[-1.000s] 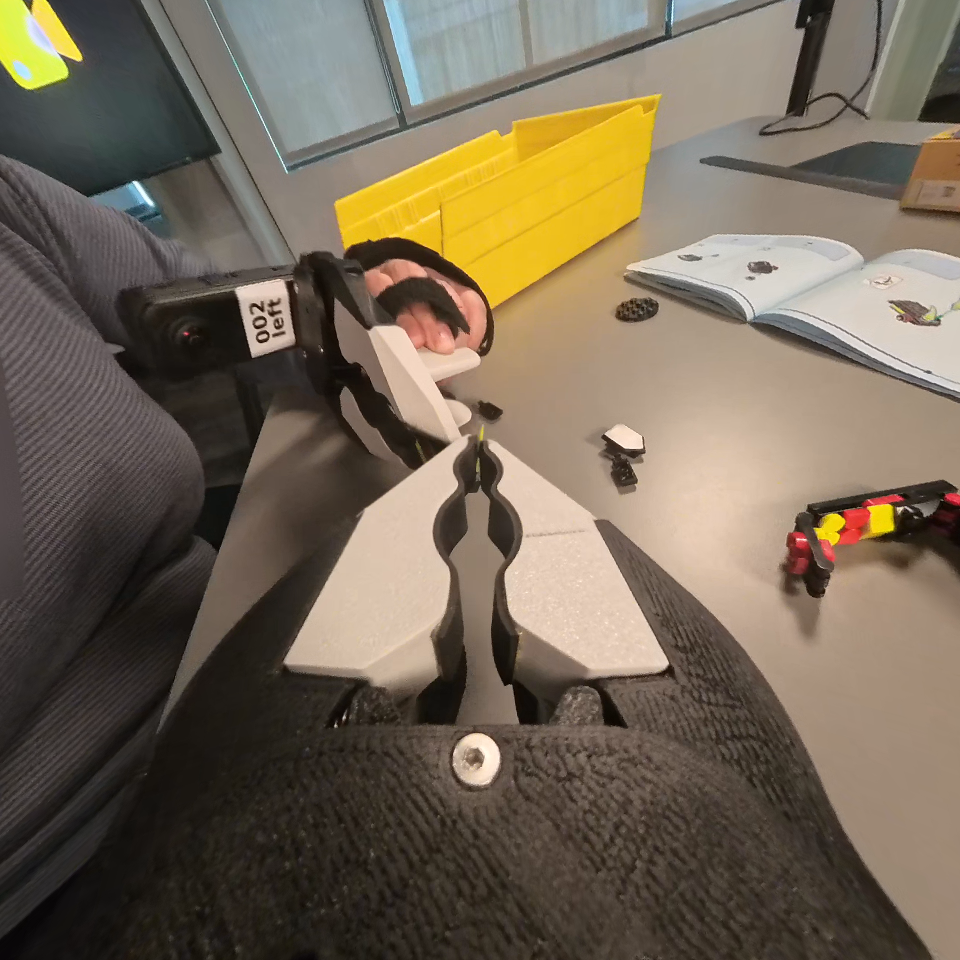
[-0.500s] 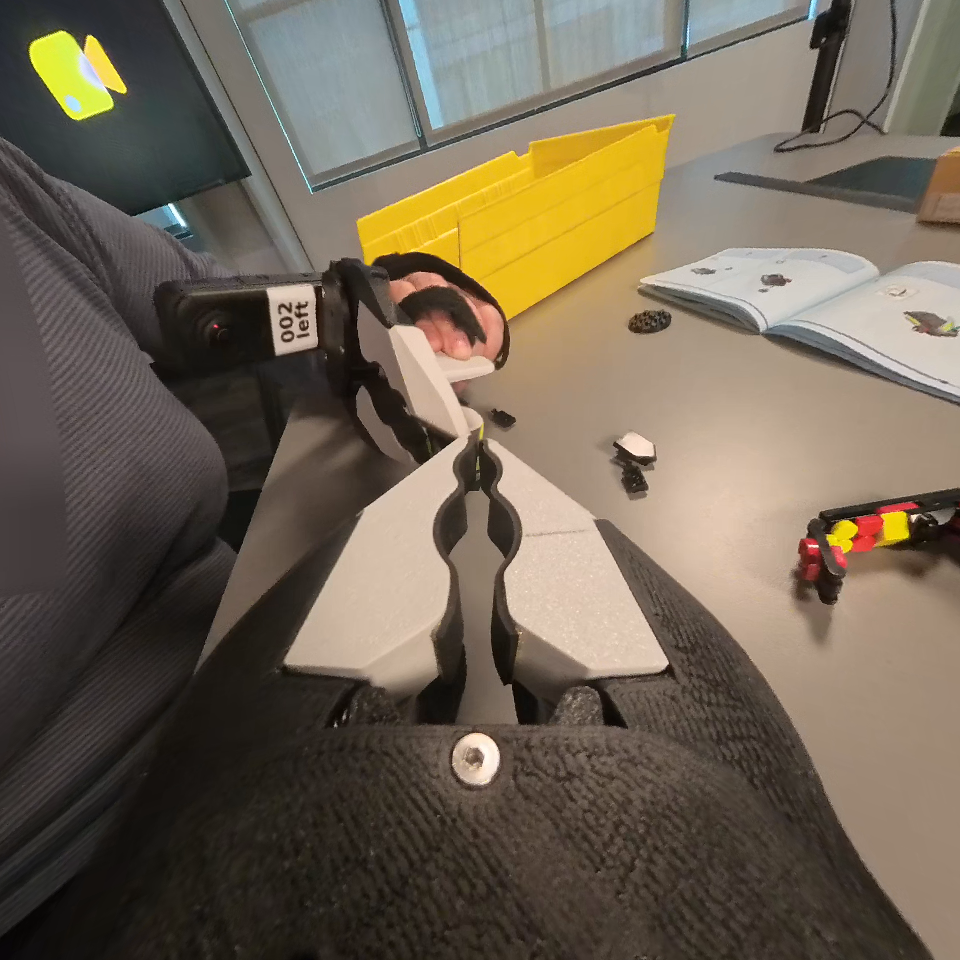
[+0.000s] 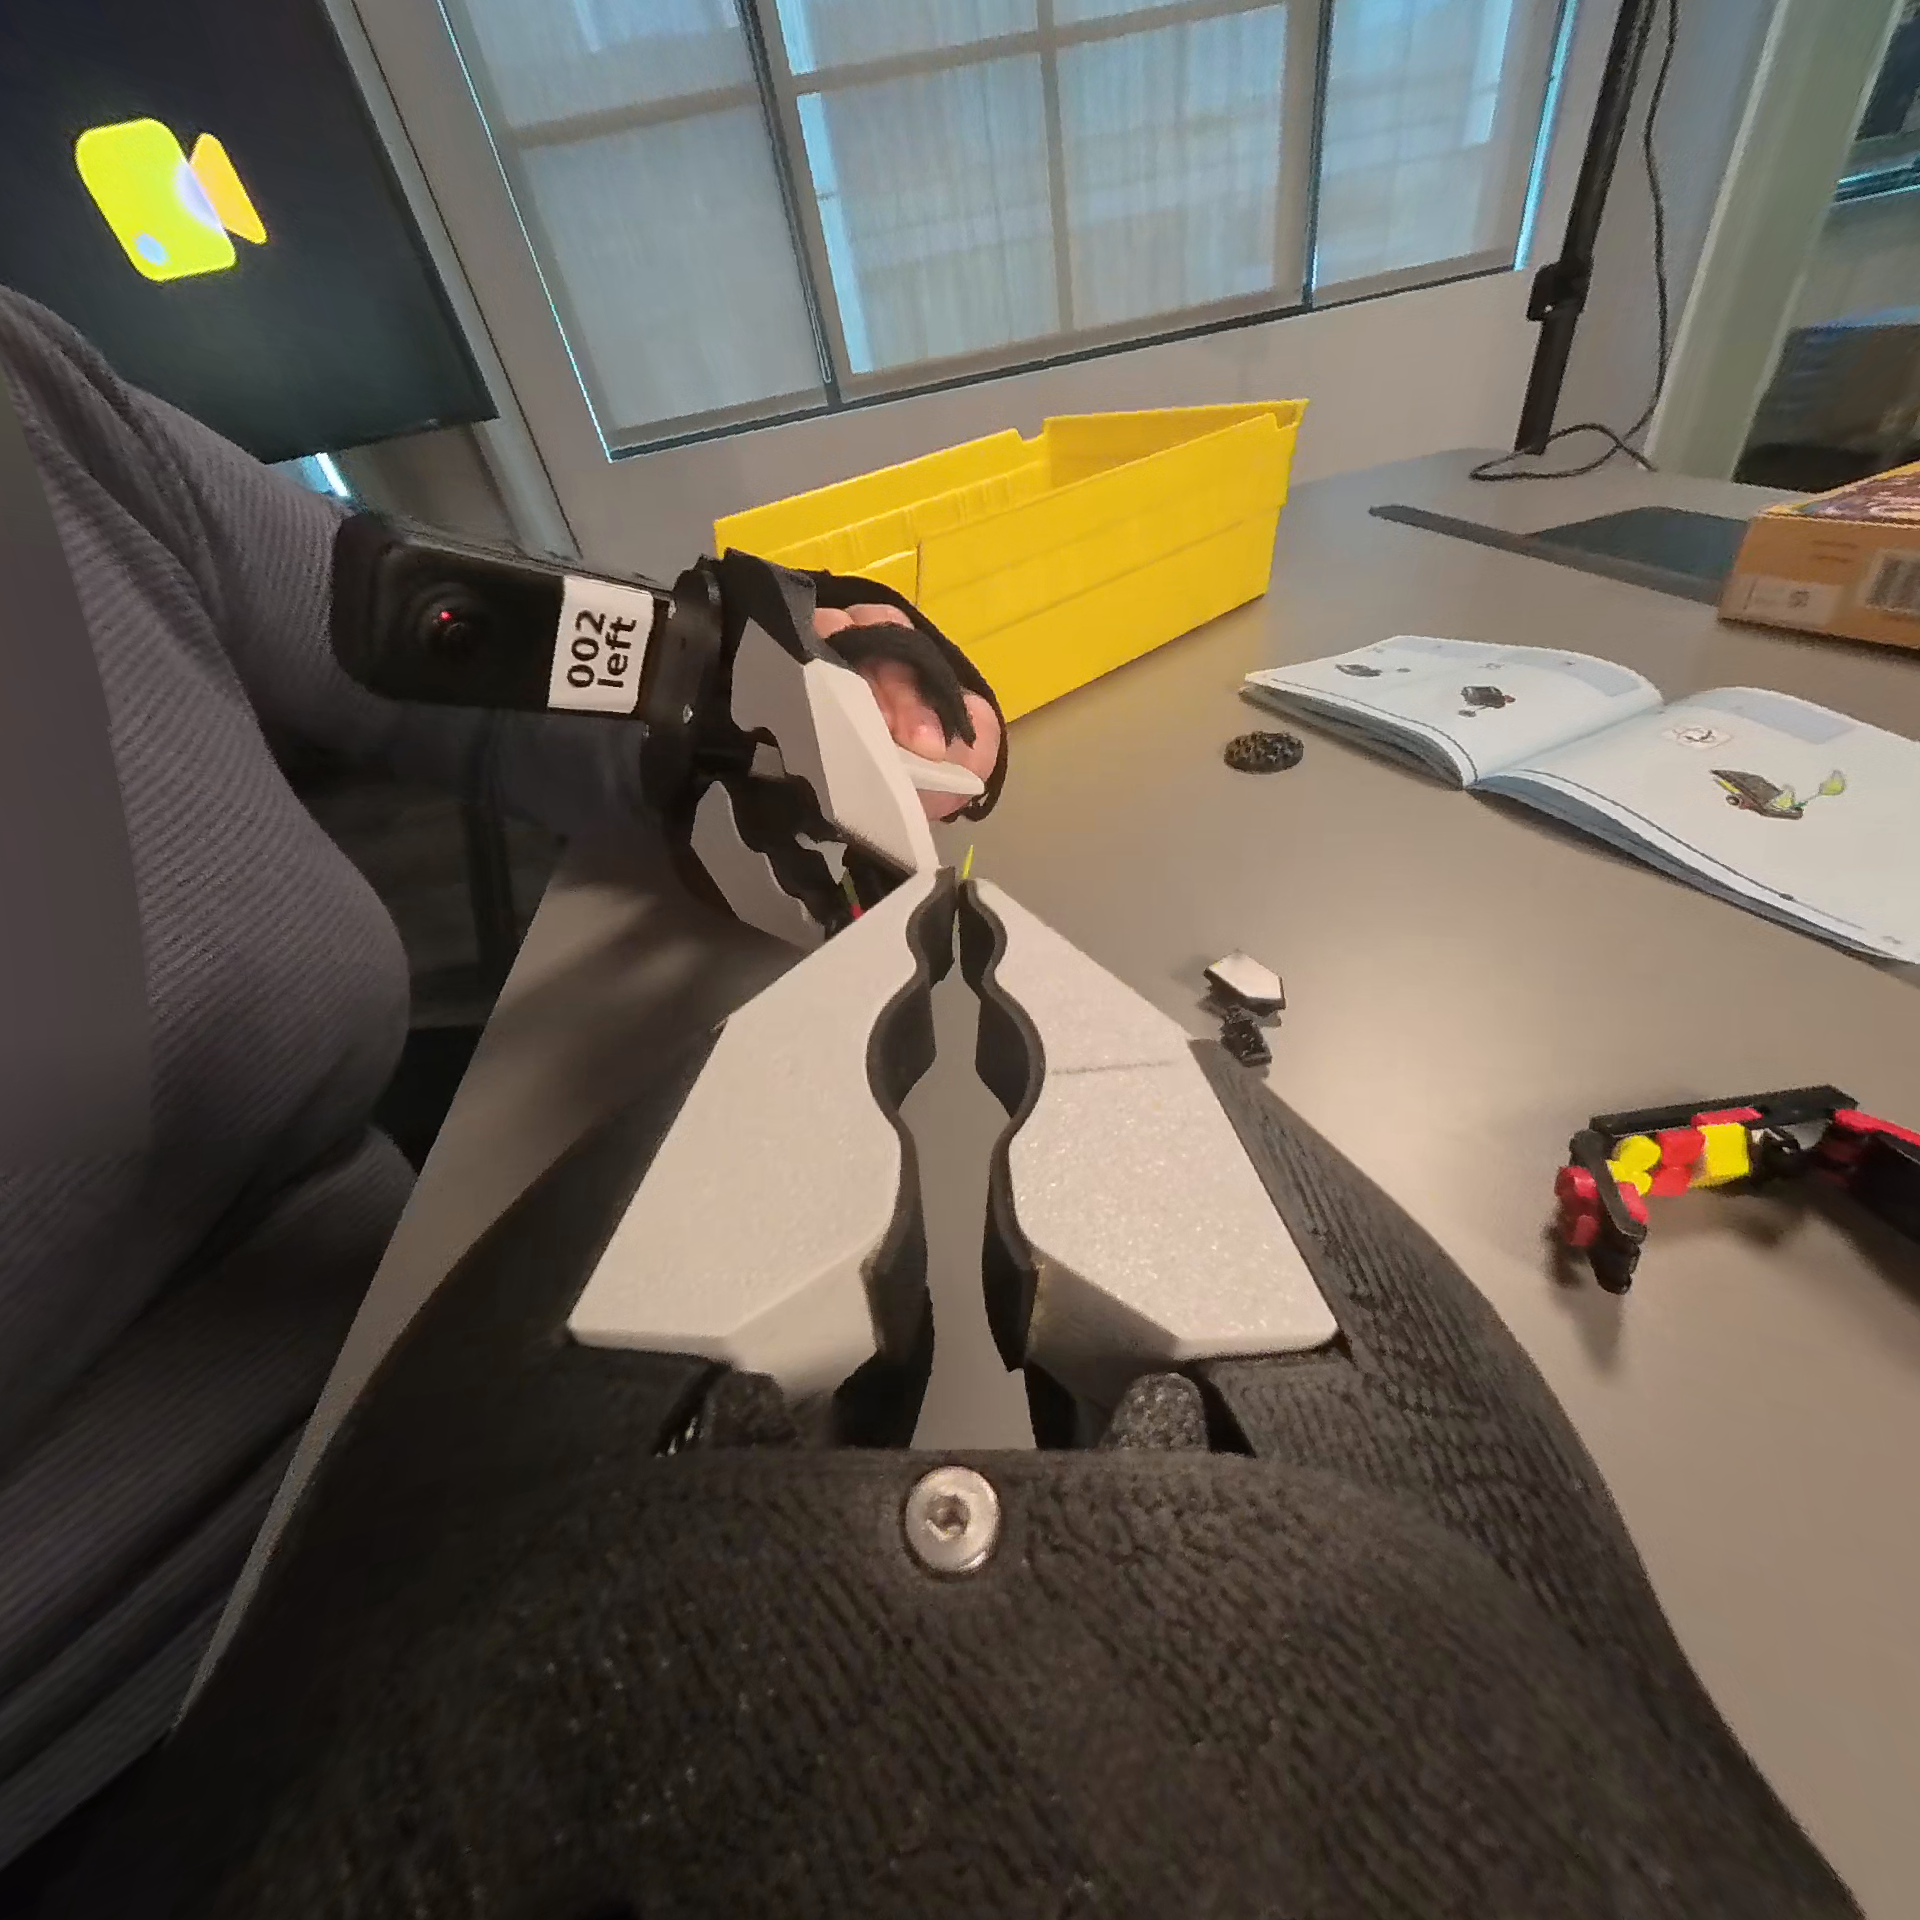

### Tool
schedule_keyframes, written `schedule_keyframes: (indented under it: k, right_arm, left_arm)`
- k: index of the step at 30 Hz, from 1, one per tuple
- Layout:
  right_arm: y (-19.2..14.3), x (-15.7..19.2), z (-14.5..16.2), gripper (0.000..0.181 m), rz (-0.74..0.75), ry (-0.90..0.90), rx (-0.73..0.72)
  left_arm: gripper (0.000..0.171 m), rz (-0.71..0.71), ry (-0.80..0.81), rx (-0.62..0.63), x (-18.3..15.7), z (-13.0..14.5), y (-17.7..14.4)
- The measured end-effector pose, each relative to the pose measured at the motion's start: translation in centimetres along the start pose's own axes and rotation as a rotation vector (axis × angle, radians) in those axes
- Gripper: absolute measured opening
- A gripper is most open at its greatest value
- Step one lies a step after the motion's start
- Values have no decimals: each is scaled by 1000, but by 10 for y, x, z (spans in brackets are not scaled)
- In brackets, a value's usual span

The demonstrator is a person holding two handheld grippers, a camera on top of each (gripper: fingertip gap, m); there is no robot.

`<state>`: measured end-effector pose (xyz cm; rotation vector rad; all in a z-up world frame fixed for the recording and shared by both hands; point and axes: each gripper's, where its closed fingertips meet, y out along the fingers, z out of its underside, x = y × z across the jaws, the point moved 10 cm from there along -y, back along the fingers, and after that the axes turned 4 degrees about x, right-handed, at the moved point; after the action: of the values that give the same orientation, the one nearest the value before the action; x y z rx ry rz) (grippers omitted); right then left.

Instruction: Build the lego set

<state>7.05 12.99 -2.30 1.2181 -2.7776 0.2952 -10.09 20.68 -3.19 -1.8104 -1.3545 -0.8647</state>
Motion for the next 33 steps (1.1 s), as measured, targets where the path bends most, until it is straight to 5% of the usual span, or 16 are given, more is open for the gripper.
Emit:
schedule_keyframes:
  k: [11, 15, 18, 22, 27, 33]
  right_arm:
    - [-1, 1, 2, 0, -14, -10, 29]
    - [-3, -1, 2, 1, -41, 62, 0]
    - [-5, -3, 1, 23, -30, 101, -66]
    - [-13, -9, 2, 31, -4, 168, -121]
    - [10, 0, 8, 20, 10, 119, 147]
    - [67, 36, 15, 18, -105, -190, 447]
  left_arm:
    - [15, 10, 46, 6, -3, 0, 1]
    - [15, -51, 185, 19, -8, -1, 2]
    - [15, -60, 222, 24, -9, 1, 1]
    - [15, -126, 231, 109, 2, 13, -12]
    - [16, -195, 238, 296, 13, 43, -33]
    - [16, -189, 258, 326, 12, 47, -34]
